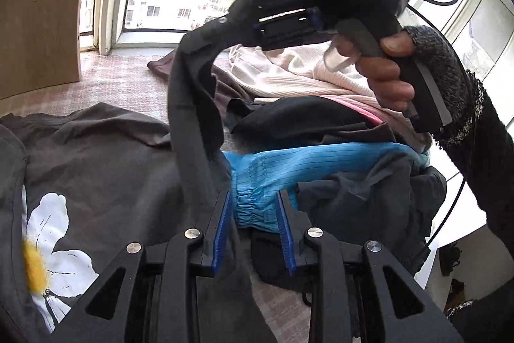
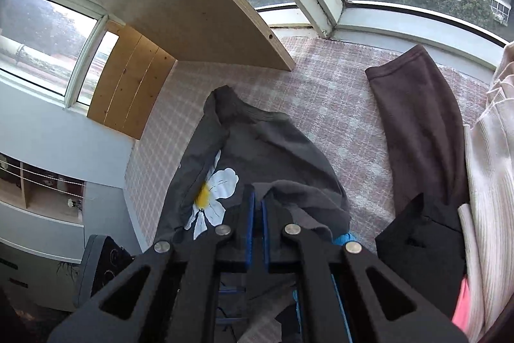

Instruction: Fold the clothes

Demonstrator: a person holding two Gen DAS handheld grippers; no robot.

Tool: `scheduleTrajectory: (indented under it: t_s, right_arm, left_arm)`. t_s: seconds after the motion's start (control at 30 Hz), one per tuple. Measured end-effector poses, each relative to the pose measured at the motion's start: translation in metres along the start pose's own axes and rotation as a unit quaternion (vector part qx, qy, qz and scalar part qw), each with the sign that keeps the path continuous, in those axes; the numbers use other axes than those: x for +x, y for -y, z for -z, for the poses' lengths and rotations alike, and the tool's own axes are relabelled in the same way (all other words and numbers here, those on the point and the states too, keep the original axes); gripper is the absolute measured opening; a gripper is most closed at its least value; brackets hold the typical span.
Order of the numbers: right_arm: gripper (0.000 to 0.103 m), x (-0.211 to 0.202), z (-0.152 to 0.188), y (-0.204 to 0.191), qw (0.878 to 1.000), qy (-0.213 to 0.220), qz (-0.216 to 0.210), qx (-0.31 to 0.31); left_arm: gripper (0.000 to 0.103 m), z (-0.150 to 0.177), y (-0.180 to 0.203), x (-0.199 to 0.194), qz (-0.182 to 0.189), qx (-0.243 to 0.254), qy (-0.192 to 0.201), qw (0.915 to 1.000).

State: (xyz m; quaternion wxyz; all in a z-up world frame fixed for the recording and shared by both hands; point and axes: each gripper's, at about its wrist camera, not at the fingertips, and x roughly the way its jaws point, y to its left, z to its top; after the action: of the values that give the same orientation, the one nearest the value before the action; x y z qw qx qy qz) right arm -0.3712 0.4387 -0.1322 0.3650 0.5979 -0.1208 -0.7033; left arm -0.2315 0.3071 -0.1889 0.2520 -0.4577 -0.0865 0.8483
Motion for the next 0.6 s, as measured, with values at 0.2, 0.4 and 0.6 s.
scheduleTrajectory:
  t_s: [0.2,0.4,0.6]
  right_arm:
    - [0.005,0.008,0.001,0.019,1.0,-0.011,0.012,0.017]
    - [0.005,0.025,-0.005,0.04,0.999,-0.018,0.009,0.032]
    - [0.005,0.039,-0.014,0.037,0.999,-0.023,-0.005,0.022]
  left_arm:
    - [0.028,0.003,0.015,0.049,-0.074,0.089,-0.059,0.9916]
    - [0.028,0.001,0.002,0.053,-0.082,0.126,-0.079,0.9855]
    - [0.028,0.005,0.001,0.064,-0.079,0.191,-0.129,0.9698]
